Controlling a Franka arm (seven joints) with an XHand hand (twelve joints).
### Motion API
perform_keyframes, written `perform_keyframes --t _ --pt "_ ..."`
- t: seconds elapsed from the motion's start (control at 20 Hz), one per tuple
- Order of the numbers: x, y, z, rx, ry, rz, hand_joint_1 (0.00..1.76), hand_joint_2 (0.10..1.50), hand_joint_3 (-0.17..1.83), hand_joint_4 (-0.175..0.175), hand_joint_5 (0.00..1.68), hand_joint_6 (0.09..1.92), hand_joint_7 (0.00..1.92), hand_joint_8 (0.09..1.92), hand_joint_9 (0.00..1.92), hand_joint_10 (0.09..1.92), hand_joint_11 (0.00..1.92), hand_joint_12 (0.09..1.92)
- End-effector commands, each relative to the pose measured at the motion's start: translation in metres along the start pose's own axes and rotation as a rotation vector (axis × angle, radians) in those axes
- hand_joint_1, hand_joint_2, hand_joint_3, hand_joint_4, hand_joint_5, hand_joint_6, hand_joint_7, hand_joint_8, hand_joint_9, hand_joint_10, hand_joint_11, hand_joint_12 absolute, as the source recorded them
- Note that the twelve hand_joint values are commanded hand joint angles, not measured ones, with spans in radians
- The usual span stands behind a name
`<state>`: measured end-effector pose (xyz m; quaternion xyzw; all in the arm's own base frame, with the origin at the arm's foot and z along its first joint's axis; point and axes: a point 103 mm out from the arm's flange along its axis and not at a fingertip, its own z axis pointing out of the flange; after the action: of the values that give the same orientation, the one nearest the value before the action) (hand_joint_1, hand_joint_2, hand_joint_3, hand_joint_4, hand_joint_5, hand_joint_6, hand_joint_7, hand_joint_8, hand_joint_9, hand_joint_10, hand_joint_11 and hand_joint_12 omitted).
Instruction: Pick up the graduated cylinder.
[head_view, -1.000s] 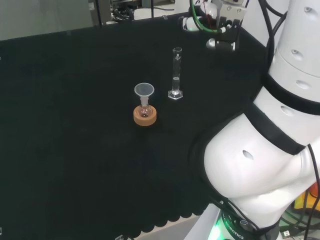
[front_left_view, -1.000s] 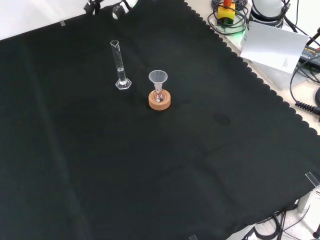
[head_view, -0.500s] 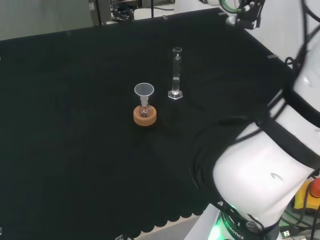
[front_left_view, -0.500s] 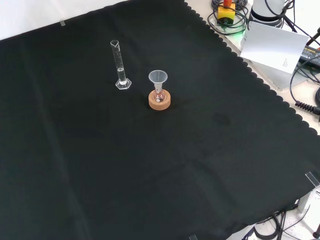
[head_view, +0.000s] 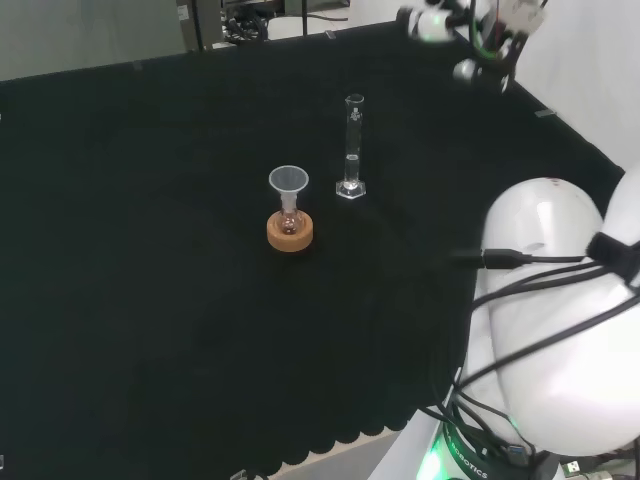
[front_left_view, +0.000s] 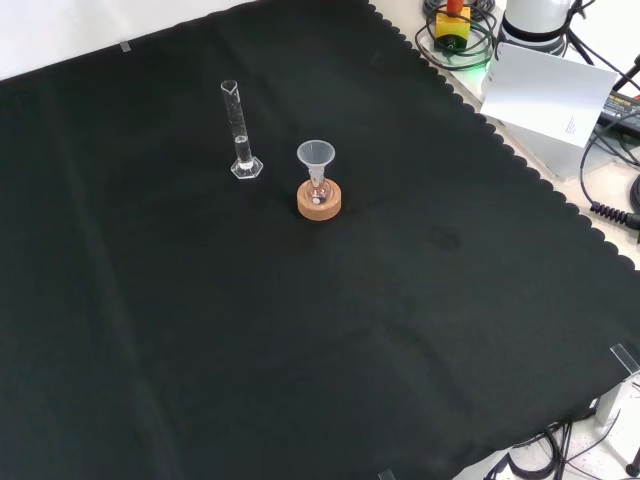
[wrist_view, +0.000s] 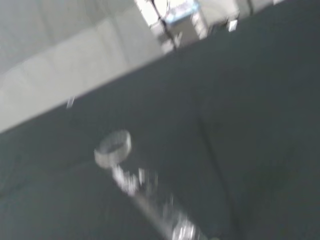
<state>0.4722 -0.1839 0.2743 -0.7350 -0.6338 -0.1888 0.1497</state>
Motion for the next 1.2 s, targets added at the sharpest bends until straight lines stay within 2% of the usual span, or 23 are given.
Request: perform_keyframes --t 0.05,0.3,0.45,0.65,0.85,1.0,1.2 --pt "-0.032 -0.011 0.133 0.158 0.156 -0.039 0.54 0.97 0.22 -0.005 0.39 0.09 0.28 0.65 0.50 0.63 0.26 1.39" --pt "-0.036 -0.011 0.136 0.132 0.243 -0.069 0.65 0.92 0.20 -0.004 0.39 0.09 0.27 0.64 0.50 0.62 0.26 1.39" --pt "-0.040 -0.008 0.137 0.092 0.307 -0.087 0.69 0.90 0.20 -0.005 0.38 0.09 0.25 0.63 0.48 0.61 0.24 1.39" --pt "-0.039 -0.005 0.141 0.114 0.340 -0.136 0.79 0.84 0.19 -0.005 0.37 0.09 0.25 0.62 0.48 0.60 0.21 1.38" --pt "-0.037 -0.005 0.151 0.127 0.370 -0.181 0.86 0.71 0.39 -0.007 0.35 0.09 0.31 0.61 0.53 0.58 0.20 1.38" --pt "-0.036 -0.006 0.158 0.107 0.406 -0.180 0.90 0.66 0.49 -0.013 0.43 0.09 0.36 0.62 0.56 0.57 0.23 1.36" --pt "-0.036 -0.008 0.168 0.113 0.436 -0.190 0.94 0.65 0.53 -0.016 0.50 0.09 0.40 0.64 0.60 0.58 0.26 1.36"
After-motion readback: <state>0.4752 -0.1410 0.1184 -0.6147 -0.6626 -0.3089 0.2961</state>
